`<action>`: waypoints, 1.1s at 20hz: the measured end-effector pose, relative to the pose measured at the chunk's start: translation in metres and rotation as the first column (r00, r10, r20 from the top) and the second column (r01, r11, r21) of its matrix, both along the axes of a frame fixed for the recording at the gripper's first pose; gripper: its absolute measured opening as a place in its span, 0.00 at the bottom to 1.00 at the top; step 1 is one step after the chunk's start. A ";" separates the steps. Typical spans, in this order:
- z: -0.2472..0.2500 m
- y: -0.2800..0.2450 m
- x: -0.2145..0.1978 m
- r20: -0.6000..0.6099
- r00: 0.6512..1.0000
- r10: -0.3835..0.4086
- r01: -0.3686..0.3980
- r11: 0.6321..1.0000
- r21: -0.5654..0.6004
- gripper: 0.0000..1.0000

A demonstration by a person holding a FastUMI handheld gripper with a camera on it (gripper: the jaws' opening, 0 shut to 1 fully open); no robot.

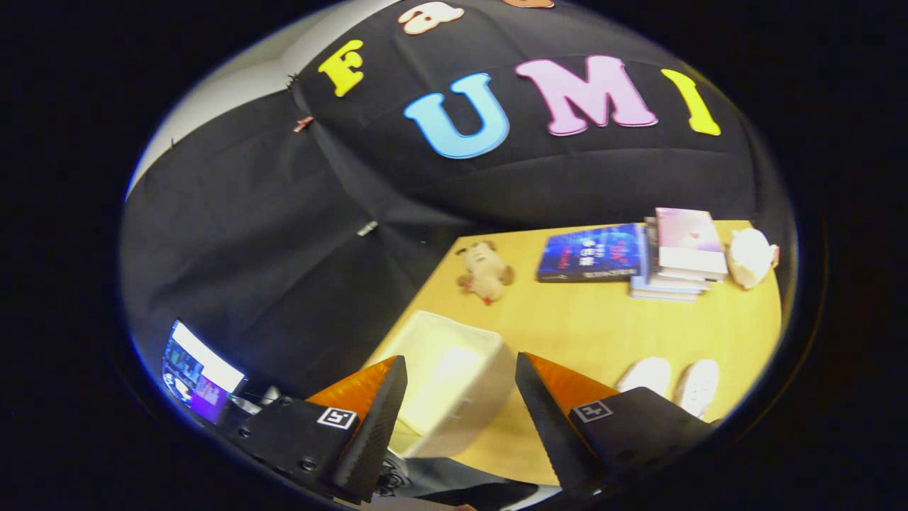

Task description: Open the storage box then place both shoes into the box .Put the left shoe in first, then the right shoe, with the right side of both shoes facing outward in a uniform manner.

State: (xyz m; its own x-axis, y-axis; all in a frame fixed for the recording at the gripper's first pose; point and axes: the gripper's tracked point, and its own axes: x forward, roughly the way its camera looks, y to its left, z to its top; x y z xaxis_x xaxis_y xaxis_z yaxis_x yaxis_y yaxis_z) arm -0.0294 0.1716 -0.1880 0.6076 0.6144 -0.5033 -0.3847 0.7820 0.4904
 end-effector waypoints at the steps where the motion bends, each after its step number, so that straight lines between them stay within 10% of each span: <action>1: -0.019 -0.023 -0.003 -0.010 0.999 -0.030 0.029 0.997 -0.070 0.94; 10: -0.190 -0.143 -0.047 -0.236 0.950 -0.205 0.099 0.914 -0.394 0.88; 22: -0.276 -0.123 -0.005 -0.454 0.865 -0.213 0.049 0.937 -0.346 0.68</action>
State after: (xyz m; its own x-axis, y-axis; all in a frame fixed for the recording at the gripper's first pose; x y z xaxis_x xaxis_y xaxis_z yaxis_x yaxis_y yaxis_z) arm -0.0341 0.0484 -0.4644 0.3047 0.3068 -0.9017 -0.0498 0.9505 0.3066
